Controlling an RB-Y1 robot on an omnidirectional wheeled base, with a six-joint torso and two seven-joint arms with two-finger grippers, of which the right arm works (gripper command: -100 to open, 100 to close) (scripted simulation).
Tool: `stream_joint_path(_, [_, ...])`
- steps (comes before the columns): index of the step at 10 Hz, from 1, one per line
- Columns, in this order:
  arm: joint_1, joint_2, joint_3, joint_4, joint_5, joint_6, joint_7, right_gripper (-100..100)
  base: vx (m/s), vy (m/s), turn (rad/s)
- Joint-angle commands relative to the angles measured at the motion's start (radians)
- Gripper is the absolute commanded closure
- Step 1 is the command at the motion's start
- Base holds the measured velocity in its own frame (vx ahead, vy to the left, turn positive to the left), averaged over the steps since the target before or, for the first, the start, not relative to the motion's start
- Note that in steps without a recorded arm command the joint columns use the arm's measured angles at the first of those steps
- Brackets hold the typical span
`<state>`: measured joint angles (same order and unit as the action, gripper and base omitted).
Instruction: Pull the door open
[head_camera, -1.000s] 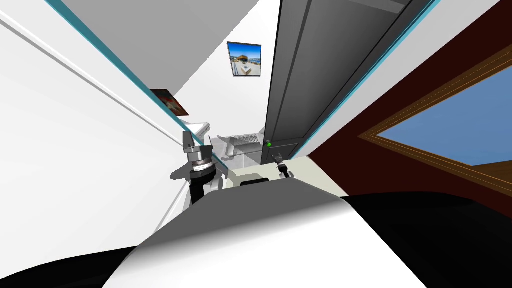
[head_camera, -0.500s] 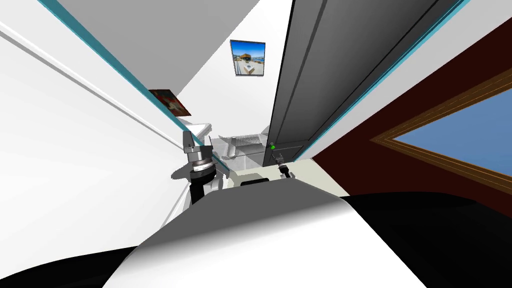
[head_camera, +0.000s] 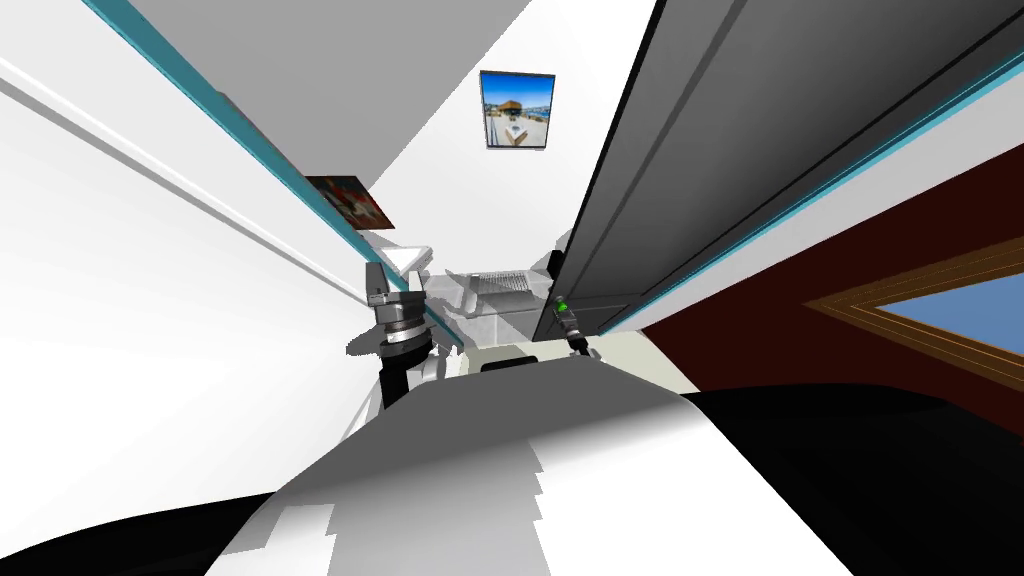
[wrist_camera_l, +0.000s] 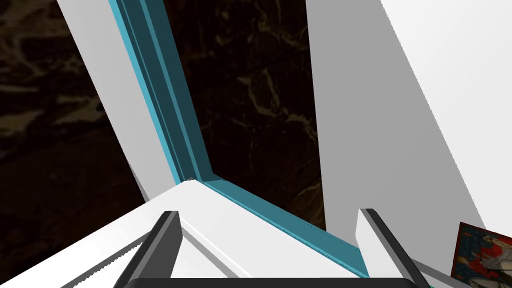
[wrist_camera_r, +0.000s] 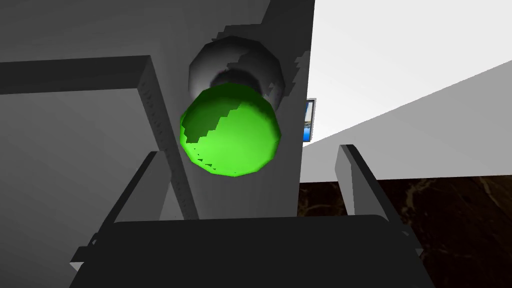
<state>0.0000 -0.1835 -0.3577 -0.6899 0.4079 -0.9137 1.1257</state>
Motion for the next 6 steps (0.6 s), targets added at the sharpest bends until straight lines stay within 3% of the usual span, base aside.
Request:
stream_joint_path(1, [0.024,-0.002,-0.001,-0.030,-0.001,0.006,-0.011,-100,0.137,0.016,0.036])
stream_joint_path(2, [0.032,-0.023,-0.017,-0.015,-0.011,-0.010,-0.021,-100,0.168,0.020,0.112])
stream_joint_path(3, [0.034,-0.028,-0.021,-0.011,-0.014,-0.014,-0.023,-100,0.184,0.003,0.122])
stream_joint_path(4, [0.036,-0.019,-0.015,-0.030,-0.010,-0.001,-0.022,-100,0.076,-0.006,0.020])
stream_joint_path(5, [0.036,-0.019,-0.015,-0.030,-0.010,-0.001,-0.022,100,-0.010,-0.004,-0.032])
stream_joint_path(6, [0.036,-0.019,-0.015,-0.030,-0.010,-0.001,-0.022,100,-0.025,-0.010,-0.007])
